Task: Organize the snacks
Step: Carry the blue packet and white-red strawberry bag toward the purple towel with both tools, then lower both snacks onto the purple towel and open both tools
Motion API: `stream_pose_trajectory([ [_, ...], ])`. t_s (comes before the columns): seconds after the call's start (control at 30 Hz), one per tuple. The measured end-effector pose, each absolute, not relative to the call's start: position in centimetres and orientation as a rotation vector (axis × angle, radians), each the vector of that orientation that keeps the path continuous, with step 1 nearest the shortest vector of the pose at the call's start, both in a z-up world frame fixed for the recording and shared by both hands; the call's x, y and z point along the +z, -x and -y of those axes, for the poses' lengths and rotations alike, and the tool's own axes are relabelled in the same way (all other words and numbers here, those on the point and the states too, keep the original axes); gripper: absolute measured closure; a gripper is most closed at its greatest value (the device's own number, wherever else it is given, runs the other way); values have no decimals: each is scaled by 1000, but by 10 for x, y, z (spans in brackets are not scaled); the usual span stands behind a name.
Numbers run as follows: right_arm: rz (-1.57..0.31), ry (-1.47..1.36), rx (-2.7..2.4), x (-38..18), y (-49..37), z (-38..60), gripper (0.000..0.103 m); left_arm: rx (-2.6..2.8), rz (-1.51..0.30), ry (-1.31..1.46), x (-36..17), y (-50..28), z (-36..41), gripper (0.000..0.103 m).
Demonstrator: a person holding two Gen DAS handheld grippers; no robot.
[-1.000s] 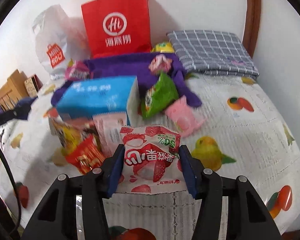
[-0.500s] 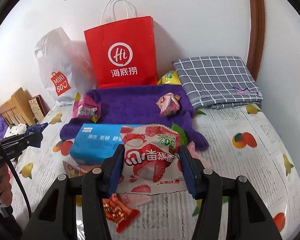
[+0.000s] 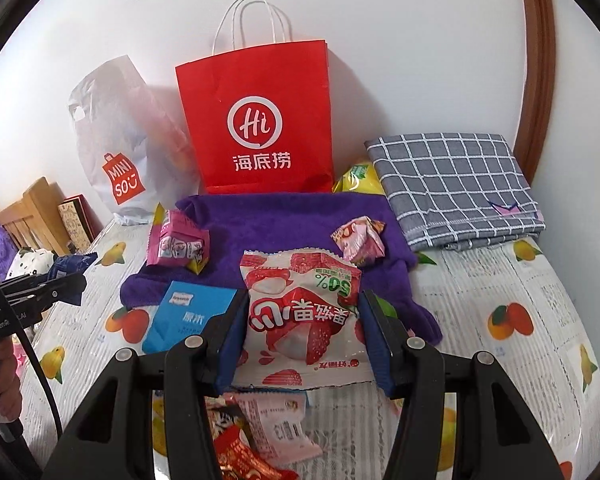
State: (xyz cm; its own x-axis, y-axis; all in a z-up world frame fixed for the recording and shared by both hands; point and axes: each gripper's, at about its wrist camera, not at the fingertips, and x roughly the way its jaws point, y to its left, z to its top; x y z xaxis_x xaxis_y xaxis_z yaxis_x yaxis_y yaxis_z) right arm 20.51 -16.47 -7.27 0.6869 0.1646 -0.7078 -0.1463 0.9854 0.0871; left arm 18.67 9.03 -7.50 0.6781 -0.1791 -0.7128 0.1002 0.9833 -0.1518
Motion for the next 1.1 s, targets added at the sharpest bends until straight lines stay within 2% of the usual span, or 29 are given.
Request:
stream_pose_trajectory([
  [1.1,-820,-62,158,-97,-260,163,50,-144,-816,89,-76,-215,-90,75],
])
